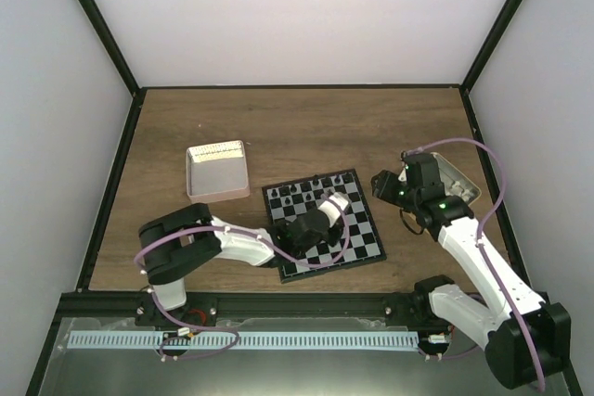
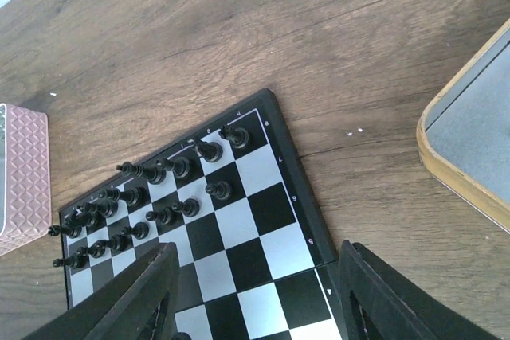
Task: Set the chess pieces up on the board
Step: Place the chess piece on the chessboard, then pick up the chess piece at the center of the board.
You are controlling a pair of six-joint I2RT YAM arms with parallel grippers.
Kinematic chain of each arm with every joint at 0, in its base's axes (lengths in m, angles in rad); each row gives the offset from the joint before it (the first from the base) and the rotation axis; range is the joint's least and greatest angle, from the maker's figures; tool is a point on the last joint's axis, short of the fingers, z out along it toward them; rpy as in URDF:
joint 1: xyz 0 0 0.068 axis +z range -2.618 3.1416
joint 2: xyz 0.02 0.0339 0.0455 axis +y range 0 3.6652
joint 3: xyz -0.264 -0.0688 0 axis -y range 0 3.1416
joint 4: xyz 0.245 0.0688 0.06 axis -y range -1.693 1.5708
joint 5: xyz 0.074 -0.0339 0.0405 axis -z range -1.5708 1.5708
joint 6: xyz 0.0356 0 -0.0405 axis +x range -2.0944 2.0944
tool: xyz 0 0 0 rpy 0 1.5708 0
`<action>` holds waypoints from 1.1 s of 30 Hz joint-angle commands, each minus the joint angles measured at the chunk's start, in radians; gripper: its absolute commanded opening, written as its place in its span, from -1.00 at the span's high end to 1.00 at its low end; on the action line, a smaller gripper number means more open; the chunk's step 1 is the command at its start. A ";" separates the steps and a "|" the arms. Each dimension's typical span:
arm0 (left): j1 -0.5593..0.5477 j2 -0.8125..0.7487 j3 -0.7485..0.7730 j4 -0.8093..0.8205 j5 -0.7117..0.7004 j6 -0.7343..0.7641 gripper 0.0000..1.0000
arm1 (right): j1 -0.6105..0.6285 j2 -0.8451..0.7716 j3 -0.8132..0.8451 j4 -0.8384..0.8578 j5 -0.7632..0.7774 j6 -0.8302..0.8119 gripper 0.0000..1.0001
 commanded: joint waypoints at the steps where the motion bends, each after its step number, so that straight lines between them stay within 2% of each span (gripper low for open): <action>1: -0.024 0.046 -0.002 0.147 0.041 0.095 0.92 | -0.006 -0.025 -0.024 -0.028 0.006 -0.008 -0.13; 5: -0.032 0.091 -0.015 0.153 -0.008 0.111 0.91 | -0.007 -0.049 -0.040 -0.022 0.006 0.001 -0.13; 11: -0.032 0.143 -0.021 0.180 0.008 0.080 0.85 | -0.006 -0.066 -0.049 -0.033 0.005 -0.007 -0.14; 20: -0.030 0.120 -0.089 0.217 0.009 0.026 0.34 | -0.007 -0.050 -0.024 -0.072 -0.065 0.010 -0.13; 26: -0.019 -0.072 -0.147 0.127 -0.033 0.009 0.02 | 0.002 0.031 0.005 -0.076 -0.161 -0.076 -0.09; 28: -0.011 -0.160 -0.181 0.088 -0.064 -0.005 -0.07 | 0.043 0.086 0.021 -0.075 -0.176 -0.094 -0.09; 33: 0.032 -0.369 -0.232 -0.102 -0.167 -0.134 -0.21 | 0.193 0.259 0.075 -0.102 -0.078 -0.091 -0.09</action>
